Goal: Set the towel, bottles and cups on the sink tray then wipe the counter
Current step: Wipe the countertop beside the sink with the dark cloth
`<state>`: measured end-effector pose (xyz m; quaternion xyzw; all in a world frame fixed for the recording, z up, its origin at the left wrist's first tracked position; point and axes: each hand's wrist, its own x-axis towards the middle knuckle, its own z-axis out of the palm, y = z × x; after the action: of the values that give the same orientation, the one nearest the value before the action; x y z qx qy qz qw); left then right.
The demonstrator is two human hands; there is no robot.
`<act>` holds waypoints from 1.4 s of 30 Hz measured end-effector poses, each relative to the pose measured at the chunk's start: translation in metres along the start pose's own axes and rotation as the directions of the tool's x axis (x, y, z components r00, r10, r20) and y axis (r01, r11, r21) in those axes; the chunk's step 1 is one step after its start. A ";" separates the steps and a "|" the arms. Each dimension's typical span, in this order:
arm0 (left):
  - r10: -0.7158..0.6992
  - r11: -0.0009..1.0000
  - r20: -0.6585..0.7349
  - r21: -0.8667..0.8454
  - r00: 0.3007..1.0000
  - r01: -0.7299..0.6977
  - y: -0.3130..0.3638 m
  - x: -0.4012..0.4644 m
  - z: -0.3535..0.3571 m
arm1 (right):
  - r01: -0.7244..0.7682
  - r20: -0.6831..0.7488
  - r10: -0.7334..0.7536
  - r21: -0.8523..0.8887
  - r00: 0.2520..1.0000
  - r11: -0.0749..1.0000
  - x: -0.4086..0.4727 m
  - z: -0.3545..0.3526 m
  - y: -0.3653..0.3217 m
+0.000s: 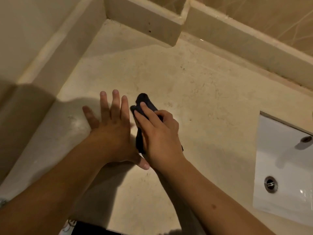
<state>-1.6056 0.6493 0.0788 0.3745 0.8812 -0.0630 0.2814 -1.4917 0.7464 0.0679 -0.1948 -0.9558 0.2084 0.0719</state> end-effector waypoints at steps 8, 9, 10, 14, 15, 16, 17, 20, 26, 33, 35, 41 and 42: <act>0.053 0.998 0.039 -0.035 0.998 -0.052 -0.004 -0.004 -0.005 | -0.264 -0.230 0.235 -0.105 0.945 0.959 -0.035 -0.054 0.102; 0.052 0.998 0.036 -0.034 0.998 -0.051 -0.004 -0.004 -0.005 | -0.331 -0.249 0.293 -0.125 0.923 0.935 -0.037 -0.062 0.117; 0.049 0.998 0.034 -0.033 0.998 -0.047 -0.004 -0.004 -0.005 | -0.410 -0.266 0.366 -0.131 0.892 0.903 -0.038 -0.071 0.130; 0.042 0.998 0.015 -0.038 0.999 -0.042 -0.005 -0.005 -0.007 | -0.592 -0.339 0.569 0.042 0.749 0.805 -0.027 -0.093 0.132; 0.047 0.998 -0.022 -0.036 0.999 -0.048 -0.006 -0.008 -0.005 | -0.565 -0.350 0.561 0.100 0.750 0.819 -0.020 -0.090 0.116; 0.049 0.998 -0.077 -0.025 0.996 -0.051 -0.007 -0.013 -0.002 | -0.516 -0.348 0.532 0.148 0.771 0.844 -0.013 -0.084 0.094; 0.044 0.999 -0.134 -0.007 0.990 -0.045 -0.008 -0.021 0.003 | -0.438 -0.340 0.471 0.172 0.814 0.882 -0.006 -0.074 0.067; -0.037 0.999 -0.191 -0.026 0.981 0.033 -0.003 -0.052 0.025 | -0.137 -0.244 0.178 0.179 0.953 0.974 0.001 -0.029 -0.011; -0.046 0.998 -0.188 -0.054 0.981 0.036 -0.003 -0.072 0.056 | 0.026 -0.106 -0.030 -0.041 0.994 0.999 -0.003 0.014 -0.038; -0.079 0.995 -0.184 -0.067 0.980 0.068 0.003 -0.070 0.052 | -0.111 -0.199 0.096 -0.066 0.975 0.992 -0.043 -0.045 0.076; -0.095 0.994 -0.151 -0.074 0.984 0.084 0.002 -0.069 0.054 | -0.219 -0.204 0.199 -0.081 0.959 0.972 -0.064 -0.070 0.117; -0.110 0.991 -0.154 -0.092 0.982 0.096 0.004 -0.082 0.043 | -0.444 -0.228 0.435 0.012 0.871 0.896 -0.084 -0.112 0.164; -0.129 0.989 -0.182 -0.097 0.975 0.112 0.005 -0.087 0.044 | -0.451 -0.229 0.458 0.086 0.859 0.888 -0.082 -0.112 0.157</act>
<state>-1.5330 0.5843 0.0900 0.3123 0.9268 -0.0065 0.2085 -1.3381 0.8864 0.0973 -0.4376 -0.8635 0.2080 0.1399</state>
